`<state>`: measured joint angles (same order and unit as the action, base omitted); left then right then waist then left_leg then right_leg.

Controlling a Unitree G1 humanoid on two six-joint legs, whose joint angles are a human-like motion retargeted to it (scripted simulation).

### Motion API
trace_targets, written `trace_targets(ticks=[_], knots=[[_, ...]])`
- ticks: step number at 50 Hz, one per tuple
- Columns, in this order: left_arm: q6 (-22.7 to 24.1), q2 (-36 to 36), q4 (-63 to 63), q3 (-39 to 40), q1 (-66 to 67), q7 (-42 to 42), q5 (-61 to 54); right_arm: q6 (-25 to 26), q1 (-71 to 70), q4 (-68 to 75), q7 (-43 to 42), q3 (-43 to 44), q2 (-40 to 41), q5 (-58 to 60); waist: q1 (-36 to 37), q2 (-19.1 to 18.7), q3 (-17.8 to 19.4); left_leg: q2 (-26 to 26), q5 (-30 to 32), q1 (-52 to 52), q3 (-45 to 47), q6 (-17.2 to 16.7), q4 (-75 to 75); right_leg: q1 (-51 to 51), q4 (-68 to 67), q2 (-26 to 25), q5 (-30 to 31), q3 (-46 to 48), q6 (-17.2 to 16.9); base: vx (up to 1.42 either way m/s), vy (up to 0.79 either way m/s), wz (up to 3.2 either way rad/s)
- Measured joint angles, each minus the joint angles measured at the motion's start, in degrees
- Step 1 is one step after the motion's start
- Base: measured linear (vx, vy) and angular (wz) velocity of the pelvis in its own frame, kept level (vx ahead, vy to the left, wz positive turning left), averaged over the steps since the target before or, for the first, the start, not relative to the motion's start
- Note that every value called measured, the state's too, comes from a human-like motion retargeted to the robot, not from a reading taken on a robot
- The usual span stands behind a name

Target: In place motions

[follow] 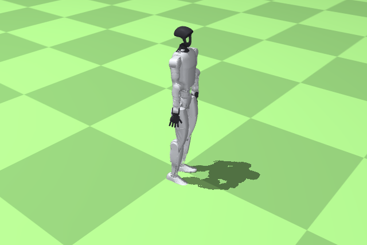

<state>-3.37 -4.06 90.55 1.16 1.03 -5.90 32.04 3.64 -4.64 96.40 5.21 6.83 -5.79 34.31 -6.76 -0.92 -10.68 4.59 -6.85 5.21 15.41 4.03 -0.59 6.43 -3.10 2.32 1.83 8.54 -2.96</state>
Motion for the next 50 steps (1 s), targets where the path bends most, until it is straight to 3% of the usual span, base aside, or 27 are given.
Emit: trace_targets(ticks=[50], knots=[[-0.18, -1.01, 1.19, -0.28, 1.03, 0.10, 0.39, 0.18, 0.19, 0.99, 1.12, 0.18, -0.70, 0.05, 0.07, -0.09, 0.24, 0.53, -0.48, -2.03, -0.52, 0.33, 1.17, -2.02, 0.25, -0.05, -0.55, 0.68, -0.30, 0.00, 0.00, 0.00]])
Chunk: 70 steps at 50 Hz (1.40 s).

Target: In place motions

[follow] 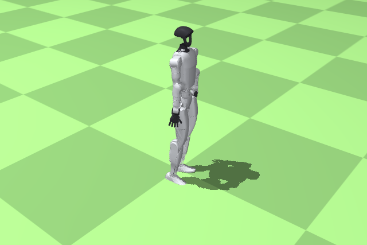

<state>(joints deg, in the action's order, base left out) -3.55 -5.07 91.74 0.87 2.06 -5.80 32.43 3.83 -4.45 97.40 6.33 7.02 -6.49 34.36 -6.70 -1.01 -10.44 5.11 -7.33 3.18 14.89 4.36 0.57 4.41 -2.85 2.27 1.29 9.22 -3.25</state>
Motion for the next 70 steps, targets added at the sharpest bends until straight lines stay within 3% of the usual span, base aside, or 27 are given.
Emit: trace_targets(ticks=[70], knots=[[-0.24, -0.44, 0.46, 0.11, 1.29, 0.84, -0.28, 0.20, 0.56, -0.40, -1.93, -1.25, 0.40, 0.50, -1.33, -1.24, 0.64, -1.17, -0.61, -0.92, 1.24, -0.79, 0.80, 0.54, -0.29, -1.44, 0.00, -1.67, 0.66, 0.00, 0.00, 0.00]])
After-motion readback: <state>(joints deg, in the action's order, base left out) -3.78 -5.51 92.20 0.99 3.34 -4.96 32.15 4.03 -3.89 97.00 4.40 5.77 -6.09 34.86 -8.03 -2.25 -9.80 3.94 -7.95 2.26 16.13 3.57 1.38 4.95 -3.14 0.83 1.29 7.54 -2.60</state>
